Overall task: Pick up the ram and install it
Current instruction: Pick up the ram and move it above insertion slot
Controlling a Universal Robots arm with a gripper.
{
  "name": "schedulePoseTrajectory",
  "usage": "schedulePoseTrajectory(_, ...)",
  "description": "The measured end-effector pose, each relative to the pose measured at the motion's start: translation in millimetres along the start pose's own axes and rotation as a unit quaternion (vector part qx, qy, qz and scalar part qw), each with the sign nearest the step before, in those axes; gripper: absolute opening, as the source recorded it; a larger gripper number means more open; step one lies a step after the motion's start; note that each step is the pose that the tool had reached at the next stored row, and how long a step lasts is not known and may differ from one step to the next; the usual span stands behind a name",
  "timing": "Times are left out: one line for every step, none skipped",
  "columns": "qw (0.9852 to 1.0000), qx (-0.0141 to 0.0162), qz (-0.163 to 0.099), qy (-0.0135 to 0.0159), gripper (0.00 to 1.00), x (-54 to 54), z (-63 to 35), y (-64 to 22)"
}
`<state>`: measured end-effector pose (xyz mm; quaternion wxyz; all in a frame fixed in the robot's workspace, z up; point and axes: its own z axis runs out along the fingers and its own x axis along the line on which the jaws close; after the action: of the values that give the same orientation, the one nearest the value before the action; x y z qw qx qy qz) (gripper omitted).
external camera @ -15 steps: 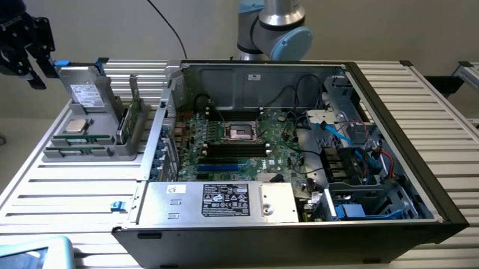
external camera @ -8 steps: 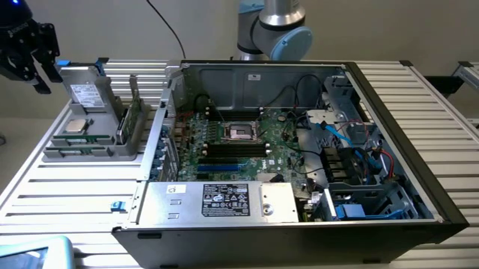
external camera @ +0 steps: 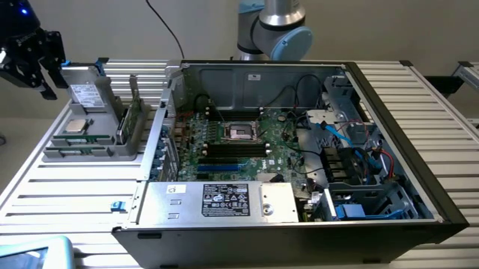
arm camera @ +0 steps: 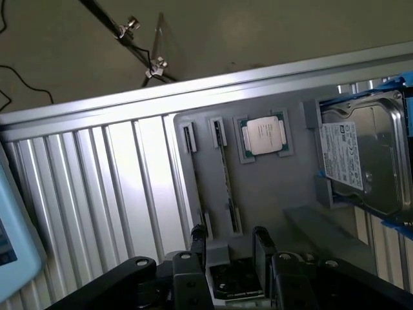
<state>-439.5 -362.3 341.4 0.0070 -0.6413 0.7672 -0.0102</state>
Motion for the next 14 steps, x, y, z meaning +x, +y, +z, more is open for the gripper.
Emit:
schedulePoseTrajectory(1.0, 0.0, 0.0, 0.0, 0.43, 0.5, 1.8, -0.1)
schedulePoseTrajectory(1.0, 0.0, 0.0, 0.0, 0.43, 0.9, 3.7, -0.1)
schedulePoseTrajectory(1.0, 0.0, 0.0, 0.0, 0.43, 1.4, 5.4, -0.1)
schedulePoseTrajectory(1.0, 0.0, 0.0, 0.0, 0.43, 2.0, 7.3, -0.2)
schedulePoseTrajectory(1.0, 0.0, 0.0, 0.0, 0.43, 2.7, 9.1, -0.2)
schedulePoseTrajectory(1.0, 0.0, 0.0, 0.0, 0.43, 3.3, 11.0, -0.3)
schedulePoseTrajectory(1.0, 0.0, 0.0, 0.0, 0.43, 3.9, 12.8, -0.3)
schedulePoseTrajectory(1.0, 0.0, 0.0, 0.0, 0.43, 4.5, 14.6, -0.4)
schedulePoseTrajectory(1.0, 0.0, 0.0, 0.0, 0.43, 5.1, 16.4, -0.5)
schedulePoseTrajectory(1.0, 0.0, 0.0, 0.0, 0.43, 5.7, 18.2, -0.5)
schedulePoseTrajectory(1.0, 0.0, 0.001, 0.0, 0.43, 6.3, 20.2, -0.6)
schedulePoseTrajectory(1.0, 0.0, 0.001, 0.0, 0.43, 6.8, 21.9, -0.7)
schedulePoseTrajectory(1.0, 0.0, 0.001, 0.0, 0.43, 7.3, 23.8, -0.7)
schedulePoseTrajectory(1.0, 0.0, 0.001, 0.0, 0.43, 7.8, 25.5, -0.8)
